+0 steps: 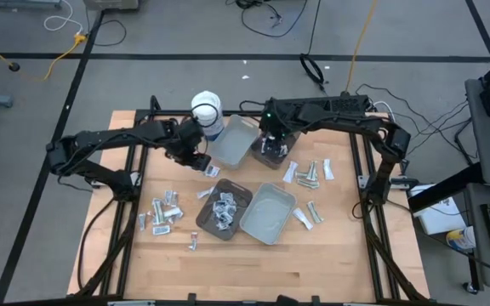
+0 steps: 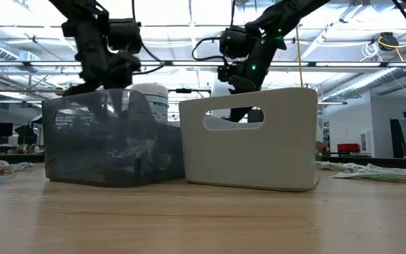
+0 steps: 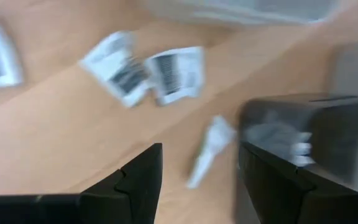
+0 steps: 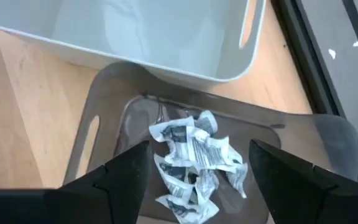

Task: Pick & Place First Aid Supplies
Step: Put the black towelette pack into the top black bin

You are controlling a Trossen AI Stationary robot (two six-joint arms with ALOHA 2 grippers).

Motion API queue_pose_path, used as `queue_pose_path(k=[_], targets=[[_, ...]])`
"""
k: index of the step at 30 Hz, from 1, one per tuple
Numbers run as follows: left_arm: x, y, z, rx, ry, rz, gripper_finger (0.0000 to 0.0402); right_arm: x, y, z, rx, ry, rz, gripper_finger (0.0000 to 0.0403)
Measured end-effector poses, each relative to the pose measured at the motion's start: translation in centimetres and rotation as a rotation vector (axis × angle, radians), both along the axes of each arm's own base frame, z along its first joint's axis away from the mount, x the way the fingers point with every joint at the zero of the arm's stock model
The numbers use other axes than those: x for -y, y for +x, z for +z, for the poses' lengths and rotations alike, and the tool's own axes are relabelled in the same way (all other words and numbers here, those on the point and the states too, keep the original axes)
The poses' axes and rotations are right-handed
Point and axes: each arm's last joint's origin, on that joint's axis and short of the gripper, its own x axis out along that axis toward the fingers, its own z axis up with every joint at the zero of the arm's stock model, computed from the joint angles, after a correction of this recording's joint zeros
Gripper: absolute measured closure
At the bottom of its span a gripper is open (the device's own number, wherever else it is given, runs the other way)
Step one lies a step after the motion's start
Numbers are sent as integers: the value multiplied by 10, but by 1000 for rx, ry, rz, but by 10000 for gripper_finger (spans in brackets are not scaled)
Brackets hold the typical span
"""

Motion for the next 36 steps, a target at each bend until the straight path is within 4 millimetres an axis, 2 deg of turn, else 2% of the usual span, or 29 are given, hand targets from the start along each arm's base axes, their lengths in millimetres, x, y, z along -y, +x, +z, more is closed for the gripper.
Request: queue_pose_path(k=[8, 25, 31, 36], targets=[[-6, -15, -4, -160, 83, 4, 185, -2, 0, 3, 8, -9, 13, 135], [-61, -53, -4, -191, 182, 30, 185, -2, 0, 3, 1, -22, 37, 136], [-70, -60, -4, -221, 226, 19, 185, -2, 0, 3, 2, -22, 37, 136], [-74, -56, -14, -292, 250, -4, 185, -2, 0, 3, 2, -22, 37, 136]])
